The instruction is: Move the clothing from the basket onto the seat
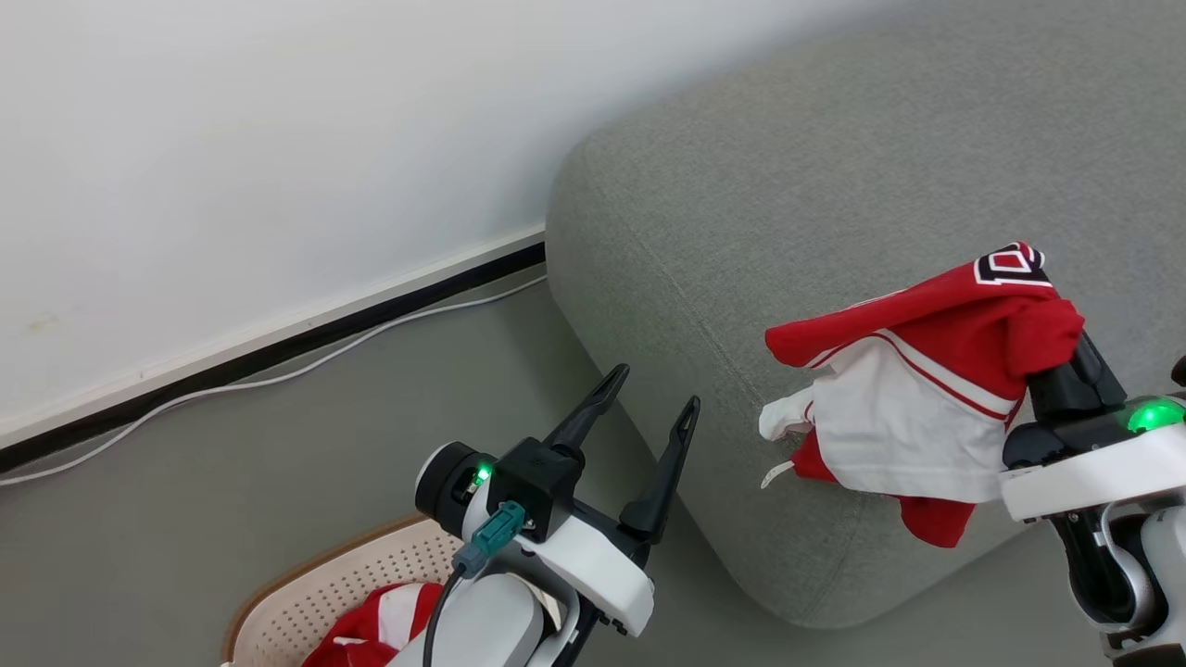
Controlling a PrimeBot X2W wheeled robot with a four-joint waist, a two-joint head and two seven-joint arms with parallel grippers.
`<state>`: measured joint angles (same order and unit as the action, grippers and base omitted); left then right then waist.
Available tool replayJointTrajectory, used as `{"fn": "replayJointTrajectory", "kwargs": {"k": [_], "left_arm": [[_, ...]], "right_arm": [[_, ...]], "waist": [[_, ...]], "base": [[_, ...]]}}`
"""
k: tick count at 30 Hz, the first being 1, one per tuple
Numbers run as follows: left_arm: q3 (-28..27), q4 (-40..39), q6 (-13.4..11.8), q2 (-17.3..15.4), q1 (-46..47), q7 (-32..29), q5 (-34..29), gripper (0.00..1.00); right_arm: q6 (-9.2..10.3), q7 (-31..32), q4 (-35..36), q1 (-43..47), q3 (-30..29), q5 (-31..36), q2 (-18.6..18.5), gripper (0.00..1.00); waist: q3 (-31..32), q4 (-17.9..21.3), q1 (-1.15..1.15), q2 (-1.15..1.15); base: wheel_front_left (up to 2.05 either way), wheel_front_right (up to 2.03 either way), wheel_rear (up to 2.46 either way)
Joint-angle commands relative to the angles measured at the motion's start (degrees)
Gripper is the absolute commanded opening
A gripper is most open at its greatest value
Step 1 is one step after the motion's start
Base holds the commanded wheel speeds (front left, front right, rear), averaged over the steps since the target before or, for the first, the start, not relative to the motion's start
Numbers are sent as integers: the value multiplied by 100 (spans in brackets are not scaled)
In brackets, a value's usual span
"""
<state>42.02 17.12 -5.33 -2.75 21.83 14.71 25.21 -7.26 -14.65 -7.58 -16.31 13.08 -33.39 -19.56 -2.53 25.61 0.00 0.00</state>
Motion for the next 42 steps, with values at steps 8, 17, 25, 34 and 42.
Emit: {"fn": "replayJointTrajectory", "kwargs": {"k": [8,17,25,34,42], "left_arm": [[-114,-208,-54,-12,209,29,-68,100],[448,-195,-276,-12,705,29,-28,100],[1176,-113,-654,-12,1367,29,100,100],[1764,-198,-1080,-12,2028,29,206,100],[2119,-280,-1327,-12,2322,29,242,100]], "right_arm": [[-23,-35,371,149,-467,-160,-175,0],[-23,-35,116,-385,-1359,-87,-561,0],[-23,-35,-366,-1332,-1970,-109,-1187,0],[-23,-35,-1011,-2447,-2400,-107,-1919,0],[-23,-35,-2009,-3392,-2726,67,-2460,0]], "waist": [[-302,280,0,0],[-1010,20,0,0],[-1959,-346,0,0],[-3015,-660,0,0],[-3706,-1066,0,0]], "base": [[0,0,0],[0,0,0],[0,0,0],[0,0,0],[0,0,0]]}}
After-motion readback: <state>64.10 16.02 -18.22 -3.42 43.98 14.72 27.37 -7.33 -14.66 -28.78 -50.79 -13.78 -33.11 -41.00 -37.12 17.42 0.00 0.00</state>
